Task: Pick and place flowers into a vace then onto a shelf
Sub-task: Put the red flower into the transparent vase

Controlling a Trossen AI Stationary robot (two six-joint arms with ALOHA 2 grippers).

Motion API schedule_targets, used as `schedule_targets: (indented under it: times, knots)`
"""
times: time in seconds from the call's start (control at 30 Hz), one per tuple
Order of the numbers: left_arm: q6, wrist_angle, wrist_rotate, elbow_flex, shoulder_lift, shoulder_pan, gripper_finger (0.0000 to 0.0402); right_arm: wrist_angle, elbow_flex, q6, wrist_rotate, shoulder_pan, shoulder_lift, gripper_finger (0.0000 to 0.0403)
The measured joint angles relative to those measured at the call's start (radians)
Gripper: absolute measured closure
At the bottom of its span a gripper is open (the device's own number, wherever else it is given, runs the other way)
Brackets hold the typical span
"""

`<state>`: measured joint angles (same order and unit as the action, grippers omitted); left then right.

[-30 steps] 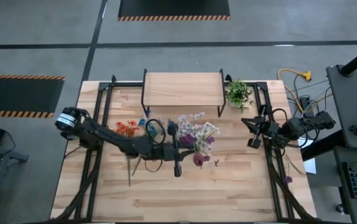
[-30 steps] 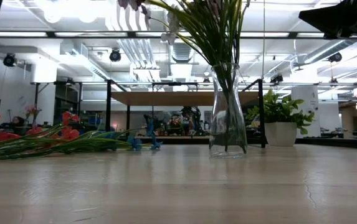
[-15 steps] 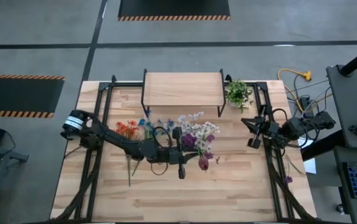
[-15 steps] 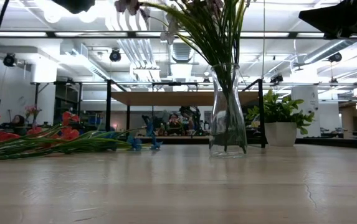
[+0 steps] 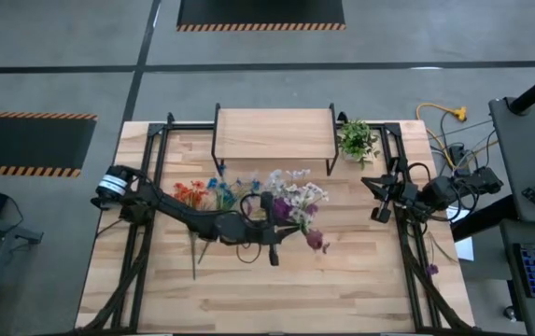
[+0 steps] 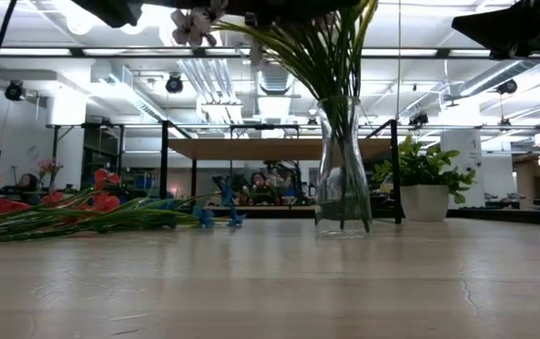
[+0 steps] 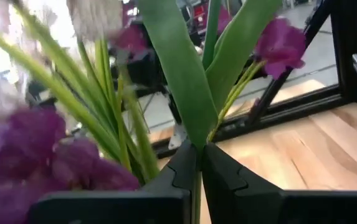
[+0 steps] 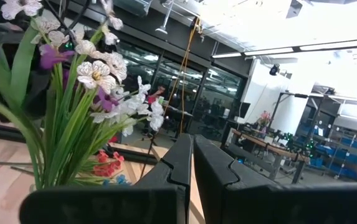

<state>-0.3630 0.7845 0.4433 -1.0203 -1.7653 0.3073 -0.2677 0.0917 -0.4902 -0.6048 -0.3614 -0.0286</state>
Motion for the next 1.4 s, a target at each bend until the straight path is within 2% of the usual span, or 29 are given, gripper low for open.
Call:
schedule_targets:
  times: [0.47,1.13,1.4]
  knots:
    - [0.148,-0.134,0.030,0.013,0.000,-0.003,0.0401,0.000,0.000,0.000,0.000,0.000,0.000,0.0394]
    - [0.202,-0.210,0.032,0.010,0.000,-0.032,0.0401,0.000,0.000,0.000,0.000,0.000,0.000,0.0394]
    - [0.276,-0.250,0.030,0.009,0.004,-0.044,0.0401,0.000,0.000,0.000,0.000,0.000,0.000,0.0394]
